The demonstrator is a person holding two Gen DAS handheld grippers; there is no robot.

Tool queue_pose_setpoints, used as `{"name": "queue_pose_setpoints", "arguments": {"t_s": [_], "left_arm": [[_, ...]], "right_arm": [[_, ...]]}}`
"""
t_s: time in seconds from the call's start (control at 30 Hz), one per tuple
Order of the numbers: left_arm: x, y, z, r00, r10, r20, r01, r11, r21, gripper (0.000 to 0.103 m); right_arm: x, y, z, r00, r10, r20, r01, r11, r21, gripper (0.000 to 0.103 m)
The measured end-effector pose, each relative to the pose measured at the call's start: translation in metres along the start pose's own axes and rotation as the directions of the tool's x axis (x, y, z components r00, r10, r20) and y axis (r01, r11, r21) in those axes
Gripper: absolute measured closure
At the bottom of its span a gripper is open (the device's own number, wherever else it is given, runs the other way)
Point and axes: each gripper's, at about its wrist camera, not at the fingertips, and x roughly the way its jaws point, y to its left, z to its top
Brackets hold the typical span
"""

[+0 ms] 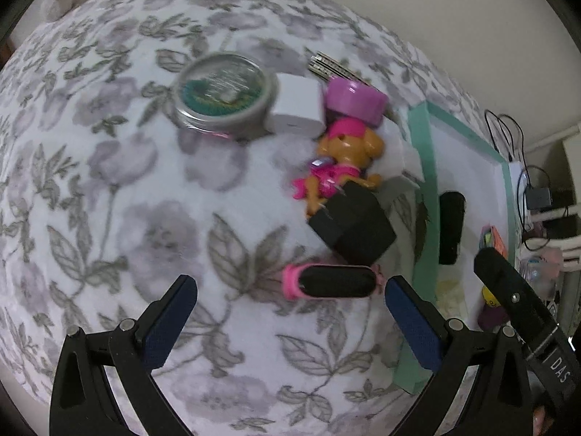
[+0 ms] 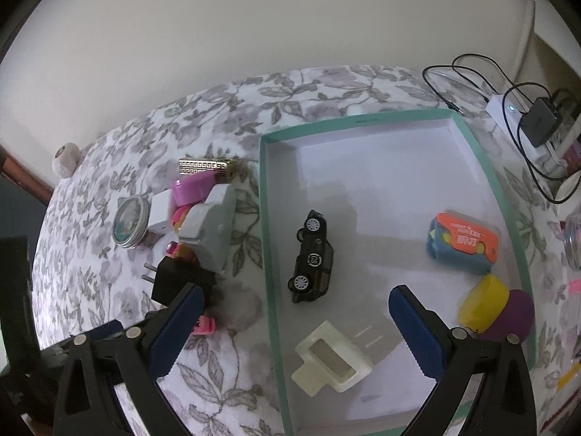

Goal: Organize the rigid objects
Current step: 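Grasp the pink watch band with the left tool while the right tool grasps the black charger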

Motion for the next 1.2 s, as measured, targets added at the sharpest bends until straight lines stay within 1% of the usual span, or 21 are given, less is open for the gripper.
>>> {"name": "queue_pose_setpoints", "arguments": {"t_s": [0.13, 0.2, 0.27, 0.3, 0.33, 0.43, 0.53, 0.67, 0.77, 0.83, 0.97, 1.03, 1.1, 1.2], "left_arm": [[0.006, -0.015, -0.005, 1.0, 0.003, -0.007, -0.003, 1.0, 0.01, 0.002], [0.008, -0.021, -0.007, 1.0, 0.011, 0.011, -0.011, 1.0, 0.017, 0.004], [0.011, -0.028, -0.009, 1.0, 0.001, 0.015, -0.001, 1.0, 0.029, 0.012], [0.012, -0.03, -0.009, 1.0, -0.013, 0.018, 0.012, 1.0, 0.025, 0.023], [0.014, -0.035, -0.007, 0.999, -0.029, 0.016, 0.029, 0.999, 0.015, 0.028], [0.017, -0.036, -0.007, 0.998, -0.062, 0.014, 0.062, 0.998, -0.007, 0.031], [0.015, -0.037, -0.007, 0.996, -0.088, 0.016, 0.088, 0.996, 0.003, 0.04], [0.012, -0.039, -0.007, 0.997, -0.071, 0.022, 0.071, 0.997, 0.019, 0.04], [0.012, -0.024, 0.0, 0.997, -0.079, 0.014, 0.079, 0.997, 0.0, 0.04], [0.008, -0.011, 0.002, 0.997, -0.071, 0.021, 0.072, 0.997, -0.014, 0.04], [0.0, 0.009, 0.007, 0.998, -0.033, 0.048, 0.036, 0.998, -0.06, 0.041], [-0.003, 0.017, 0.008, 0.998, -0.012, 0.059, 0.017, 0.996, -0.083, 0.041], [-0.005, 0.028, 0.01, 0.997, -0.006, 0.075, 0.014, 0.993, -0.114, 0.041], [-0.006, 0.04, 0.011, 0.997, -0.016, 0.081, 0.028, 0.989, -0.148, 0.041]], "right_arm": [[0.001, 0.001, -0.001, 1.0, 0.0, -0.002, 0.0, 1.0, -0.007, 0.0], [0.001, 0.001, -0.001, 1.0, -0.004, 0.0, 0.004, 1.0, -0.008, 0.0], [0.0, 0.001, -0.001, 1.0, 0.0, -0.001, 0.0, 1.0, -0.006, 0.0], [0.0, 0.0, -0.001, 1.0, 0.002, 0.0, -0.002, 1.0, -0.006, 0.0], [0.0, 0.0, -0.001, 1.0, 0.001, 0.001, -0.001, 1.0, -0.005, 0.0], [0.001, -0.001, -0.001, 1.0, -0.001, 0.0, 0.001, 1.0, -0.004, 0.0], [0.002, -0.001, -0.001, 1.0, -0.005, -0.001, 0.005, 1.0, -0.001, 0.0], [0.004, 0.003, -0.001, 1.0, -0.002, -0.003, 0.002, 1.0, -0.015, 0.0], [0.006, 0.008, -0.002, 1.0, 0.024, -0.004, -0.024, 1.0, -0.018, 0.0], [0.006, 0.01, -0.002, 0.999, 0.033, -0.001, -0.033, 0.999, -0.018, 0.0], [0.007, 0.012, -0.003, 0.999, 0.039, 0.003, -0.039, 0.999, -0.017, 0.0], [0.009, 0.013, -0.003, 0.998, 0.056, 0.002, -0.056, 0.998, -0.008, 0.0], [0.011, 0.017, -0.003, 0.998, 0.068, 0.002, -0.068, 0.998, -0.009, 0.0], [0.013, 0.026, -0.005, 0.997, 0.078, -0.003, -0.078, 0.996, -0.032, 0.0]]}}
